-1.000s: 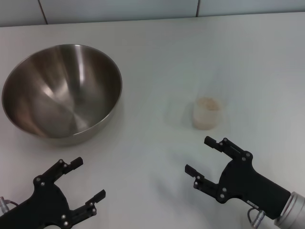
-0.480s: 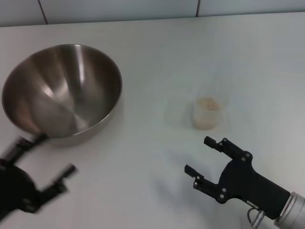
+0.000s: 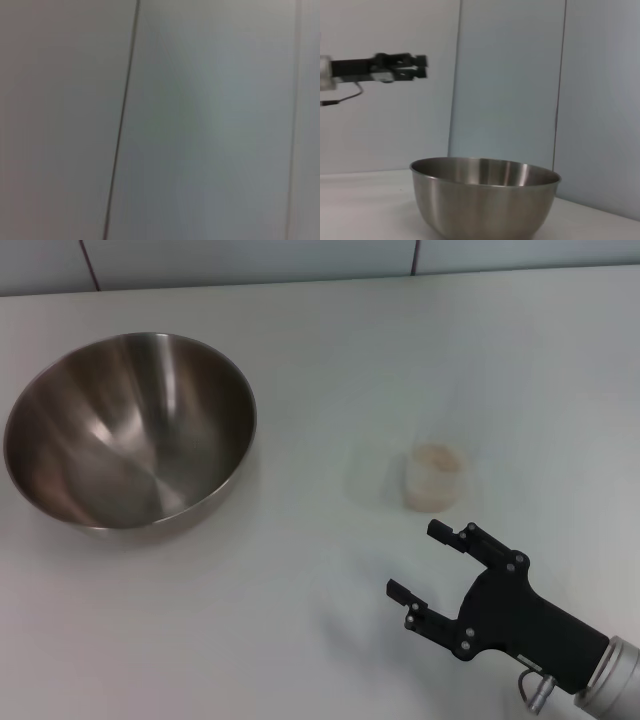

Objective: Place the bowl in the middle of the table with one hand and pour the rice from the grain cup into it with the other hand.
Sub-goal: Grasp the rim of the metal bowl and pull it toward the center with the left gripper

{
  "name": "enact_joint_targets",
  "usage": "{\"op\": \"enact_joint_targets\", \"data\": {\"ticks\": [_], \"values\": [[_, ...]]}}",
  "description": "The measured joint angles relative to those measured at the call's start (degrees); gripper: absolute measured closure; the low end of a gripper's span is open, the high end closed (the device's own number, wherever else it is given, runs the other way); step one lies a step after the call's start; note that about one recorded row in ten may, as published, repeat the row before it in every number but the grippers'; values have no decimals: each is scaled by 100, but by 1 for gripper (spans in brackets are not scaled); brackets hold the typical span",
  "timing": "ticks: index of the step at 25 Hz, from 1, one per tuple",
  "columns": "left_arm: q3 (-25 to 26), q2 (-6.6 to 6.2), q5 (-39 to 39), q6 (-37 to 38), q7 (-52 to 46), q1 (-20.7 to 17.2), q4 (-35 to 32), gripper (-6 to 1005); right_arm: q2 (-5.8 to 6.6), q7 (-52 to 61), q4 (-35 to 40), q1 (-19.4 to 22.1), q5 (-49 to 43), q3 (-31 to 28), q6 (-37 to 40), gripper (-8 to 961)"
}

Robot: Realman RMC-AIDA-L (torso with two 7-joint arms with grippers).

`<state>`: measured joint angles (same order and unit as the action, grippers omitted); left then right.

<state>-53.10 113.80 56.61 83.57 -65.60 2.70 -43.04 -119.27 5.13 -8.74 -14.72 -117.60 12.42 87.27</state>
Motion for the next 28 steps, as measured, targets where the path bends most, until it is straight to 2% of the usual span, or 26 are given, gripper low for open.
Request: {"op": "enact_joint_targets", "data": {"ticks": [1, 2, 3, 4, 5, 6, 7, 9, 10, 11, 14, 15, 20, 28], "values": [[-5, 183, 1011, -1140, -1148, -84, -1522, 155, 0, 0, -4, -7, 0, -1, 1, 195], [-7, 253, 1518, -1446, -1614, -65, -2085, 155, 0, -1, -10, -12, 0, -1, 2, 195], [4, 283, 2206, -1651, -2180, 16, -2495, 155, 1, -1, -11, -16, 0, -2, 5, 195], [4, 283, 2206, -1651, -2180, 16, -2495, 155, 1, -1, -11, -16, 0, -2, 5, 195], [12, 290, 3704, -1828, -3395, 336, -3213, 155, 1, -2, -15, -20, 0, -6, 7, 195], [12, 290, 3704, -1828, -3395, 336, -3213, 154, 1, -2, -15, -20, 0, -6, 7, 195], [17, 247, 4407, -1743, -4032, 591, -3388, 154, 1, -2, -15, -19, 0, -8, 7, 195], [28, 202, 5430, -1515, -4803, 1019, -3451, 154, 1, -3, -15, -17, 1, -10, 7, 195], [61, 243, 6200, -1347, -5181, 1386, -3389, 154, 1, -3, -14, -4, 5, -15, 14, 195], [61, 243, 6200, -1347, -5181, 1386, -3389, 154, 1, -3, -14, -4, 5, -15, 14, 195], [68, 393, 7108, -1320, -5367, 1749, -3323, 154, 0, -3, -14, 16, 11, -20, 23, 195], [43, 441, 7647, -1314, -5519, 2005, -3175, 154, -4, -3, -14, 28, 11, -21, 25, 195], [27, 436, 8111, -1426, -5576, 2316, -2735, 153, -8, -3, -14, 39, 12, -21, 26, 196], [-51, 443, 8626, -1741, -5587, 2514, -2359, 154, -8, -3, -14, 31, 14, -21, -6, 196]]}}
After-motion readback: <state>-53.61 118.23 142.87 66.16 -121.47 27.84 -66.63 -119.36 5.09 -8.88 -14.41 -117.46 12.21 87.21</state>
